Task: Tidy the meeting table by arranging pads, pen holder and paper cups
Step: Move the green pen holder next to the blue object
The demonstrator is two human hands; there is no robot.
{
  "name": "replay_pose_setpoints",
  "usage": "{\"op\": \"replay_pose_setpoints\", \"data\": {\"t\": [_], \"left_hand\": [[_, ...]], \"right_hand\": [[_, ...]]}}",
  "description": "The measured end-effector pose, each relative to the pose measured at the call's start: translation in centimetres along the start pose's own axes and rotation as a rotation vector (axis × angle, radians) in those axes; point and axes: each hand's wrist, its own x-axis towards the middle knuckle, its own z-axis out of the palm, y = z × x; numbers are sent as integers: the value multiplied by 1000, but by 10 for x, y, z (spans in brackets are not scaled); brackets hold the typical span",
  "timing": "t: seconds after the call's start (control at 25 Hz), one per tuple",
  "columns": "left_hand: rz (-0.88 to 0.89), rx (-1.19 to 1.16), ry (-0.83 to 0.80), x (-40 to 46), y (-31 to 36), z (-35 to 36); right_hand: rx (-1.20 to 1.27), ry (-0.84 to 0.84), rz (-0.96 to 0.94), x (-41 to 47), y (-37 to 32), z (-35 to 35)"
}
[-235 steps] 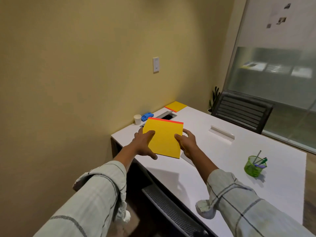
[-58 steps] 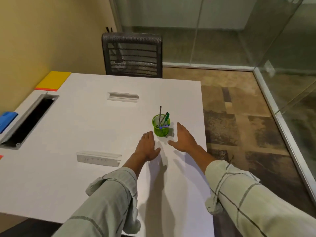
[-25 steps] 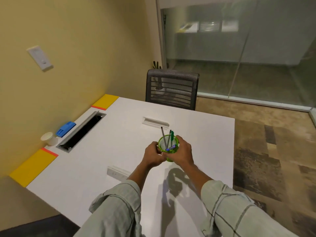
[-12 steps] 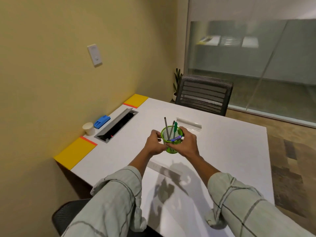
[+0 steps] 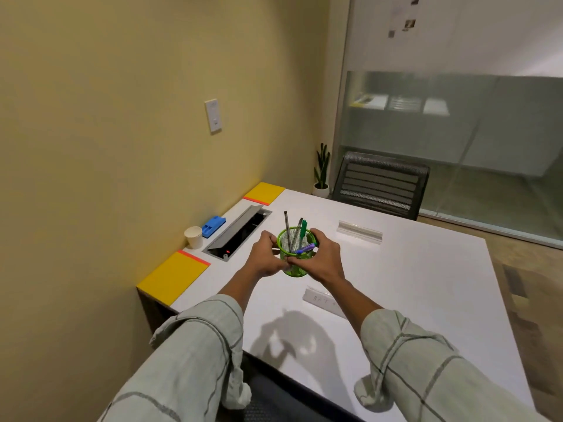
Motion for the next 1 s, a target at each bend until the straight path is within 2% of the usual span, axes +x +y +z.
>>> {"op": "replay_pose_setpoints", "data": {"t": [0.32, 0.48, 0.68, 1.0], "left_hand": [[68, 22, 86, -73, -23, -72], [68, 82, 18, -87, -35, -103], [109, 40, 33, -59, -70, -149], [183, -3, 30, 45, -133, -230]], "right_hand": [[-9, -12, -95, -47, -76, 39], [5, -10, -79, -65, -99, 66], [-19, -2, -77, -41, -121, 119], [-19, 64, -28, 43, -142, 234]]}}
